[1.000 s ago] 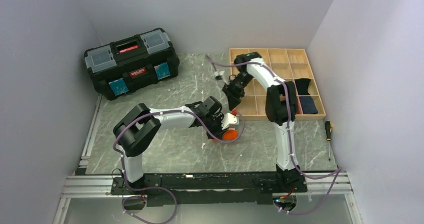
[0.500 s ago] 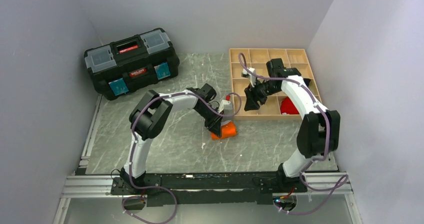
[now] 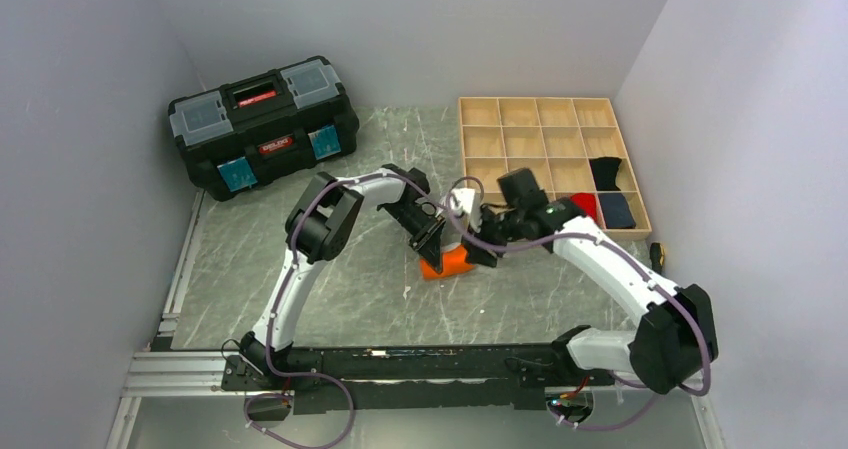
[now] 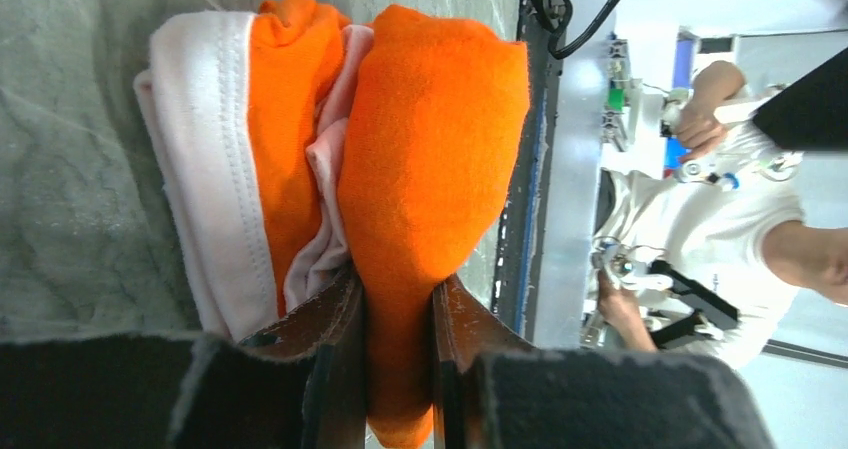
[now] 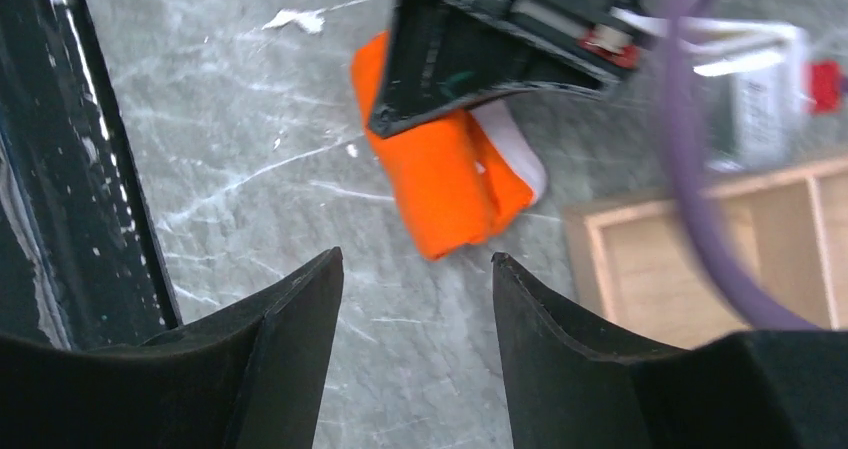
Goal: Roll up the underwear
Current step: Roll the underwear to the center of the board.
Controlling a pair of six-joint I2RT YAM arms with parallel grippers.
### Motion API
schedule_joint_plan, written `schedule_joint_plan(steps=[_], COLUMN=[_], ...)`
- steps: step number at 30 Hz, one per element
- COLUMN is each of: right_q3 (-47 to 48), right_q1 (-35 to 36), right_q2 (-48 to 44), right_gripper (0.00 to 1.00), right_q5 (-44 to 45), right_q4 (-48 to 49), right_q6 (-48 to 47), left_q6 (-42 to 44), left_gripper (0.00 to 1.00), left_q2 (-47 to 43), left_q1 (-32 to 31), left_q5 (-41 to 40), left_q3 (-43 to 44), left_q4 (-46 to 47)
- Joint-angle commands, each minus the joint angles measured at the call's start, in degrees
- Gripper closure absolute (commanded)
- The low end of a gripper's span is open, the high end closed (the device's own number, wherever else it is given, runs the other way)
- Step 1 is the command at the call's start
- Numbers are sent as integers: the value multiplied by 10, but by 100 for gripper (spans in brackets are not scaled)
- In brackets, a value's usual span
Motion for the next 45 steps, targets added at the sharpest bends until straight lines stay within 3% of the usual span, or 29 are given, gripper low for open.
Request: schedule_joint_plan(steps=[1,12,19,37,45], right_q3=[-43,-77,-86,-95,-93], right_q1=[85,216,284,300,298], right_q2=[-34,26,77,144,185], right_gripper=[41,39,39,42,64], right_q5=[124,267,305,329,308], right_q4=[84,128,138,159,152], right_q6=[-5,-47,-50,-52,-61], left_q6=[47,70,60,75,83], left_gripper=[100,100,100,100,100], left_q2=[76,124,124,123,117], left_q1=[-10,-6,-6,-5,-4], left_q5=[-109,-83,-90,-87,-83], left_q3=[-3,50,52,47,36], left_q4=[-97,-172,-167,-173,-173])
